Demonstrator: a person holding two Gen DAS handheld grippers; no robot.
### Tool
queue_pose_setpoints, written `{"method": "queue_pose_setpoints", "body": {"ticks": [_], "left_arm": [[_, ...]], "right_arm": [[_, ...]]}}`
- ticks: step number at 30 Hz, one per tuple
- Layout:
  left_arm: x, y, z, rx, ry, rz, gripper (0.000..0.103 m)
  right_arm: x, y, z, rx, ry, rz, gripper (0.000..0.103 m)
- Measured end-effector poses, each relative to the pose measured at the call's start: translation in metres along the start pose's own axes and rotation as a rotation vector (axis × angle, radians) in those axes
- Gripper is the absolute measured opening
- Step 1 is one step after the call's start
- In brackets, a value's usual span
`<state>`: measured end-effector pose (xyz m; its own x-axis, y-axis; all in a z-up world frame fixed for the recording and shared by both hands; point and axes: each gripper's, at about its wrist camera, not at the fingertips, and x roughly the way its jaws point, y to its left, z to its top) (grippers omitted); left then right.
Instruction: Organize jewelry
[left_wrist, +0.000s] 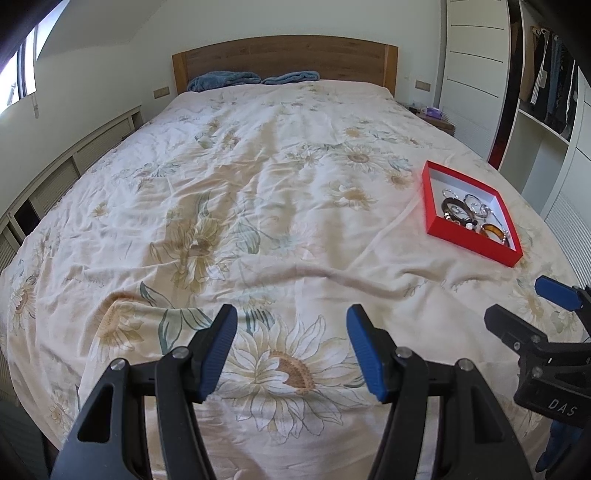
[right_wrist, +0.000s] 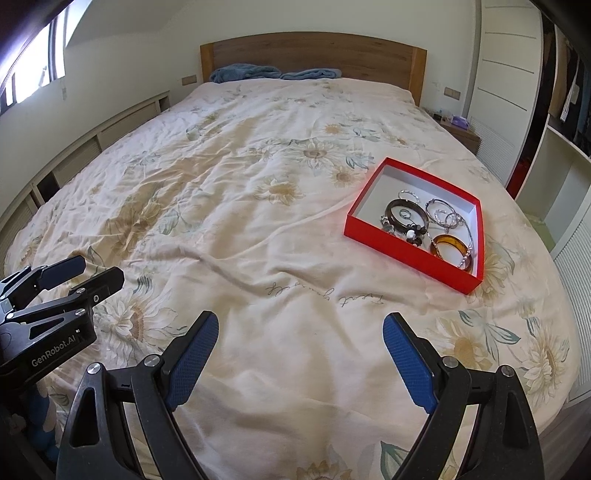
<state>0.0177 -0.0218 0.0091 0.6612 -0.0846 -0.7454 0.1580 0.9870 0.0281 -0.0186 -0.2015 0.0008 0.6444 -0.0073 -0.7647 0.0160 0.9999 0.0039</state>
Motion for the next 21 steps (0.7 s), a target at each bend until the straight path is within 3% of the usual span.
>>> {"method": "queue_pose_setpoints", "body": {"ticks": [21], "left_arm": [[-0.018, -0.001, -0.004, 0.008, -0.026, 0.007, 0.06]], "right_arm": [[-0.007, 0.01, -0.001, -0.015, -0.001, 0.001, 0.09]]}}
